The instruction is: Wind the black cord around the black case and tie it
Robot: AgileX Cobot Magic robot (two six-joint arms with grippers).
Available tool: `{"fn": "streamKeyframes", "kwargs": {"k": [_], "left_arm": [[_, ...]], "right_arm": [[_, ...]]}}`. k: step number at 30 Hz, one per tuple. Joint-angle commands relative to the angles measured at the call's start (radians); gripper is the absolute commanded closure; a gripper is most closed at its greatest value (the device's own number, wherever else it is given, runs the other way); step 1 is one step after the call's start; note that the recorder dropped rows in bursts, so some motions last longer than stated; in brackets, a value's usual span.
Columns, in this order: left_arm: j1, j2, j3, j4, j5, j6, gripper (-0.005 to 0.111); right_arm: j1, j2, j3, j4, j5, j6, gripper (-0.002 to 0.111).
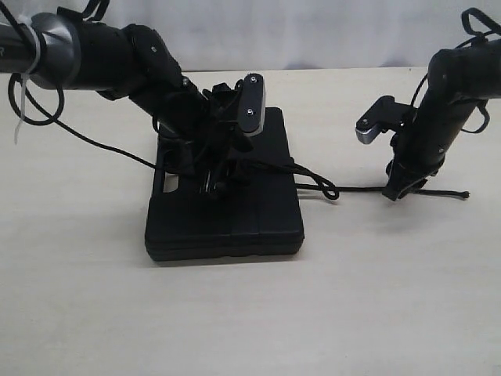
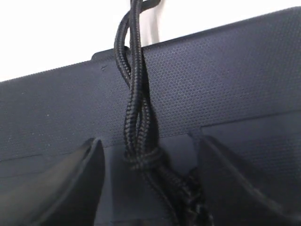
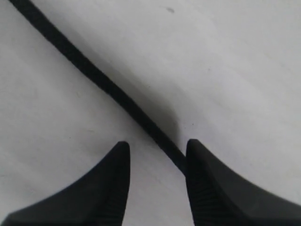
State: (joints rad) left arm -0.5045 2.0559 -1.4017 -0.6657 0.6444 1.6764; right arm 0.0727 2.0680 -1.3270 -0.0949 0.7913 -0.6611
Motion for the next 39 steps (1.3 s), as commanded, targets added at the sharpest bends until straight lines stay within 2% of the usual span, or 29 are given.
{"fn": "streamKeyframes", "kwargs": {"k": [1,4,7,11,12,15,16,19,22,27,31,34,39], "left_arm": [[0.001,0.0,-0.006,-0.001,0.008,-0.01,0.05],[0.001,0.0,-0.006,-0.001,0.008,-0.01,0.05],[0.002,0.0,-0.006,-0.001,0.002,-0.01,0.055],[0.011,0.011,-0.006,0.003,0.008,-0.01,0.079],[0.018,0.03,-0.006,0.029,0.013,-0.01,0.09],[0.037,0.064,-0.006,0.151,0.008,-0.042,0.105],[0.047,0.073,-0.006,0.192,0.005,-0.07,0.107],[0.085,0.067,-0.006,0.272,0.022,-0.188,0.107],[0.121,0.039,-0.008,0.267,0.105,-0.191,0.107],[0.121,0.037,-0.008,0.306,0.188,-0.193,0.107],[0.121,0.037,-0.008,0.306,0.164,-0.193,0.107],[0.121,0.02,-0.008,0.269,0.12,-0.193,0.107],[0.121,-0.02,-0.008,0.164,0.131,-0.19,0.107]], "right_arm": [[0.0,0.046,0.005,-0.061,-0.016,-0.006,0.07],[0.0,0.07,0.005,-0.076,-0.035,0.011,0.071],[0.0,0.089,0.005,-0.081,-0.035,0.003,0.077],[0.0,0.112,0.005,-0.086,0.0,-0.008,0.098],[0.0,0.121,0.005,-0.121,0.027,-0.011,0.104],[0.0,0.13,0.005,-0.196,0.05,0.047,0.104],[0.0,0.13,0.005,-0.223,0.046,0.095,0.104],[0.0,0.13,0.005,-0.339,0.043,0.224,0.104],[-0.003,0.128,0.005,-0.405,0.049,0.311,0.104],[-0.003,0.128,0.005,-0.467,0.078,0.402,0.104],[-0.003,0.114,0.005,-0.58,0.117,0.552,0.104],[-0.003,0.049,0.005,-0.583,0.104,0.571,0.104],[-0.003,-0.04,0.005,-0.593,0.096,0.648,0.104]]}}
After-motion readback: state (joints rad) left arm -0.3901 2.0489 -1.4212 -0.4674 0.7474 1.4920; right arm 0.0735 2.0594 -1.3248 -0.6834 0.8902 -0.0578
